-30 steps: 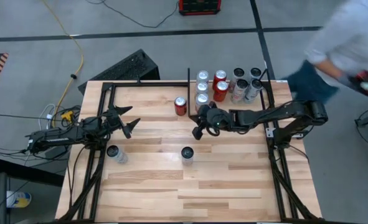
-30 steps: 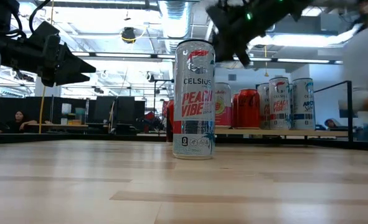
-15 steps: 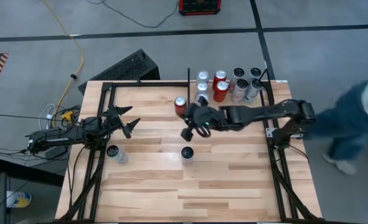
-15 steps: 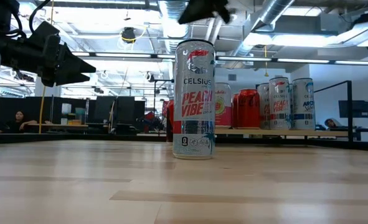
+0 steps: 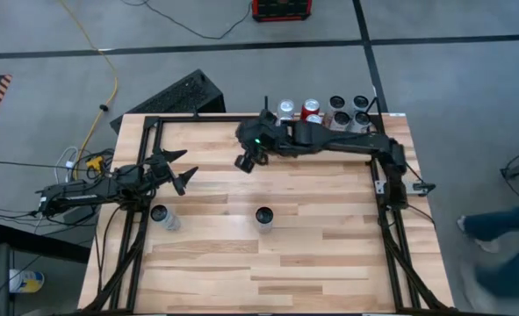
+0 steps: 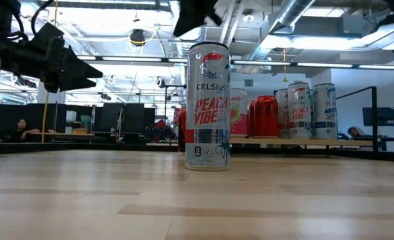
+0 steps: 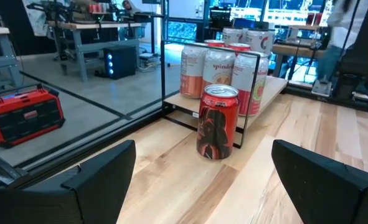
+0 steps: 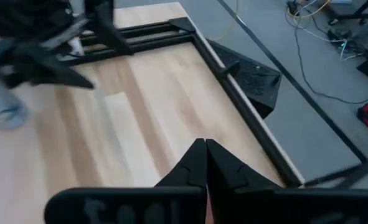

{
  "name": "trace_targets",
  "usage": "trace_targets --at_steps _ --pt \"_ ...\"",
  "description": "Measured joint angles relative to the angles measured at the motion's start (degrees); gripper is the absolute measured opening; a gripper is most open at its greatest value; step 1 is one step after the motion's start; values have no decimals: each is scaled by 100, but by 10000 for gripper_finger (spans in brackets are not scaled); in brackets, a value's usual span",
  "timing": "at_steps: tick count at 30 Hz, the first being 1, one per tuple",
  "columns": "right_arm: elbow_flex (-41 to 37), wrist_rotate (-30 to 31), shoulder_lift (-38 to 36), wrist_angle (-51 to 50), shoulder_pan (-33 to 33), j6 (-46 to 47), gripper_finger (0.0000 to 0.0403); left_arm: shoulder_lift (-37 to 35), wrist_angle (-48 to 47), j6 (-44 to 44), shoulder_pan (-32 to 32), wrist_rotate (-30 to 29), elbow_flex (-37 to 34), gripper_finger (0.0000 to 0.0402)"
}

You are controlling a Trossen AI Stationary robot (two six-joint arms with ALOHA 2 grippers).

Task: Place canned beverage on shelf
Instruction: Put the red soda can on the shelf

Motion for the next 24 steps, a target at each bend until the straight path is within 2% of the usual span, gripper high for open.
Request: trace_targets --at_steps 4,10,16,24 --pt "281 -304 437 19 -285 -328 38 1 0 -2 -1 2 1 361" --pt "867 -963 1015 -429 -724 -678 85 2 0 -2 -1 -1 0 361" --pt "1832 -1495 1553 -969 -1083 -1001 172 2 0 -2 0 2 0 361" --pt "1667 -1601 1683 -1175 -1348 -1917 287 2 0 -2 -2 2 0 361"
